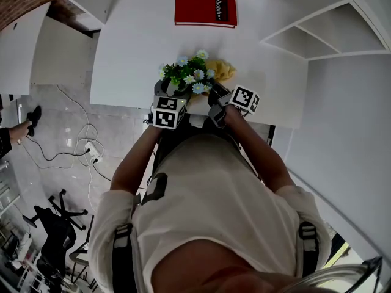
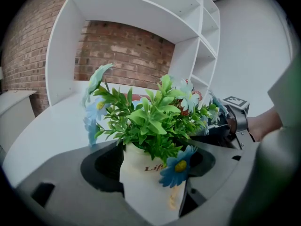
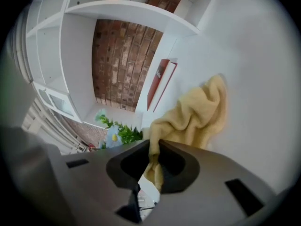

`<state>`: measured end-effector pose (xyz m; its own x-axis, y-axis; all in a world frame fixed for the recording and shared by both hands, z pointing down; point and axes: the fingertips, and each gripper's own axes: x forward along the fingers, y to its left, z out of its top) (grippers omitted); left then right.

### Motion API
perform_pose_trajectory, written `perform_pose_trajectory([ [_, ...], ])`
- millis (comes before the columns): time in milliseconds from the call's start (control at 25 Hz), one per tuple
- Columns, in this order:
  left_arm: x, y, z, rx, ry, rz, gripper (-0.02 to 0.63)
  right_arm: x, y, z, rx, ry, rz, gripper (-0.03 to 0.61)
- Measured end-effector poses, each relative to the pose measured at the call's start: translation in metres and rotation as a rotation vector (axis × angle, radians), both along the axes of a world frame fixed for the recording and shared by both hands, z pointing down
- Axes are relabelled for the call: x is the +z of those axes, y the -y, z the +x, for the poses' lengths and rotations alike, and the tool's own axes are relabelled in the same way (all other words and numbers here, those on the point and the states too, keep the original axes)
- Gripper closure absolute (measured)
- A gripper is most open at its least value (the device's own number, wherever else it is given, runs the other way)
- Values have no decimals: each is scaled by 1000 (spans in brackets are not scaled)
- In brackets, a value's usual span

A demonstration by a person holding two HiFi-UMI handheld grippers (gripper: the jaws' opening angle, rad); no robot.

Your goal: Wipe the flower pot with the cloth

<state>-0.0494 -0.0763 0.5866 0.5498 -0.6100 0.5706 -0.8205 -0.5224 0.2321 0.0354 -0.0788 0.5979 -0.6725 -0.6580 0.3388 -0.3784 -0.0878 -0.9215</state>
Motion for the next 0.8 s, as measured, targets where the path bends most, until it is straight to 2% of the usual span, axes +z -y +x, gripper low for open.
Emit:
perform_pose_trajectory([
  [120, 0, 2, 1, -1, 3, 15, 259, 27, -11, -1, -45, -94, -42, 535],
  [200, 0, 2, 0, -2, 2, 21, 259, 38, -14, -4, -97, -158, -35, 535],
  [320, 3, 3, -4, 7, 11, 10, 259, 43, -14, -8, -235, -318, 9, 532],
  [400, 4, 5, -6, 31, 20, -10, 259, 45, -13, -8, -307, -373, 14, 525],
  [560, 1, 10, -13, 33, 4, -60, 259, 40, -14, 14, -265, -339, -46, 518],
  [680, 0, 9, -20, 25, 0, -68, 259, 24, -9, 44, -207, -352, -20, 515],
  [800, 3, 5, -21, 22, -10, -93, 259, -7, 5, 74, -149, -379, 47, 515],
])
